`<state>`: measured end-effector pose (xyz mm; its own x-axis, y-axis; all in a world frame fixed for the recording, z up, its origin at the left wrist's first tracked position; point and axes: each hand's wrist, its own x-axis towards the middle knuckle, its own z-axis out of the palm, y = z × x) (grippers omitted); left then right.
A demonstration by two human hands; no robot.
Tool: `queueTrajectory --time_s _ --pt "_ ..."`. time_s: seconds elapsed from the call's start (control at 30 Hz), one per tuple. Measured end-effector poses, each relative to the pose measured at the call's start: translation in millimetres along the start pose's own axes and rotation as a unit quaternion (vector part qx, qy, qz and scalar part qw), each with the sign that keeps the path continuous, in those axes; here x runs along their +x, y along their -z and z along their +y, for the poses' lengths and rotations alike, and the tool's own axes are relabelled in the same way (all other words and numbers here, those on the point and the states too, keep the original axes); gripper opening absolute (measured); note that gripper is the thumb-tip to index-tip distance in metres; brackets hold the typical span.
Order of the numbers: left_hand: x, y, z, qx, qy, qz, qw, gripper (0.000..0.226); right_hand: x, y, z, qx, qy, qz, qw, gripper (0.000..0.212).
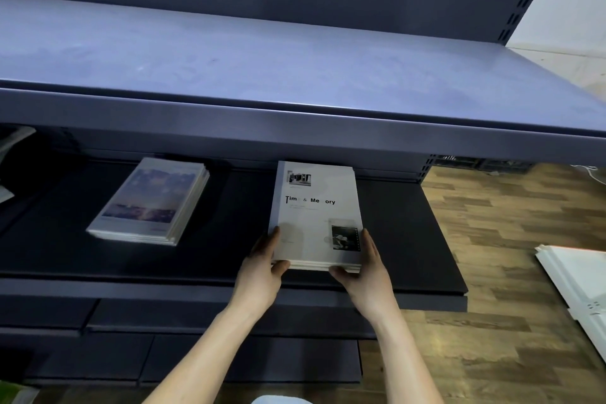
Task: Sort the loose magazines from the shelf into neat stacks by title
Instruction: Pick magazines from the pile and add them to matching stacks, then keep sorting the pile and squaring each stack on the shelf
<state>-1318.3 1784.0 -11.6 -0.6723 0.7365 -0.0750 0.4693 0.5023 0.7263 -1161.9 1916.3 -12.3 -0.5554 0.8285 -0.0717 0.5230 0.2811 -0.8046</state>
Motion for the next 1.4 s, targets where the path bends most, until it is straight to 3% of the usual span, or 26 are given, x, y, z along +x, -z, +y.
queueTrajectory --time_s 0.2,0.33,0.47,0.63,0.7,0.8,1.03,1.4 --pt "-11.1 6.8 -0.3 -0.041 0.001 0.001 0.999 0.066 -4.8 -3.7 -3.5 -0.048 0.01 0.02 0.999 0.096" --pt "-25.2 12.0 -0.2 -0.059 -0.005 0.045 0.997 0.052 -8.6 -1.9 -14.4 -0.11 0.073 0.022 0.991 0.08" --pt "-40.0 16.4 0.9 -0.028 0.044 0.094 0.994 0.046 -16.6 -2.4 -22.1 -0.139 0.136 -0.004 0.981 0.064" --pt "-64.8 19.5 -2.5 0.21 0.056 0.165 0.962 0.049 -23.9 -8.1 -23.7 -0.208 0.175 -0.056 0.961 0.063" --pt "-79.2 22.3 -5.4 0.251 0.074 0.178 0.949 0.052 -29.1 -16.1 -28.7 -0.219 0.196 -0.075 0.953 0.067" --pt "-105.1 27.1 -11.4 0.251 0.122 0.176 0.944 0.056 -41.4 -32.4 -39.1 -0.209 0.236 -0.102 0.944 0.076" --pt "-153.8 58.2 -32.8 0.204 0.201 0.23 0.93 0.057 -66.4 -79.8 -68.7 -0.19 0.288 -0.184 0.92 0.057" --pt "-212.2 139.1 -106.9 0.155 0.268 0.266 0.913 0.052 -117.6 -171.7 -135.4 -0.182 0.336 -0.242 0.892 0.056"
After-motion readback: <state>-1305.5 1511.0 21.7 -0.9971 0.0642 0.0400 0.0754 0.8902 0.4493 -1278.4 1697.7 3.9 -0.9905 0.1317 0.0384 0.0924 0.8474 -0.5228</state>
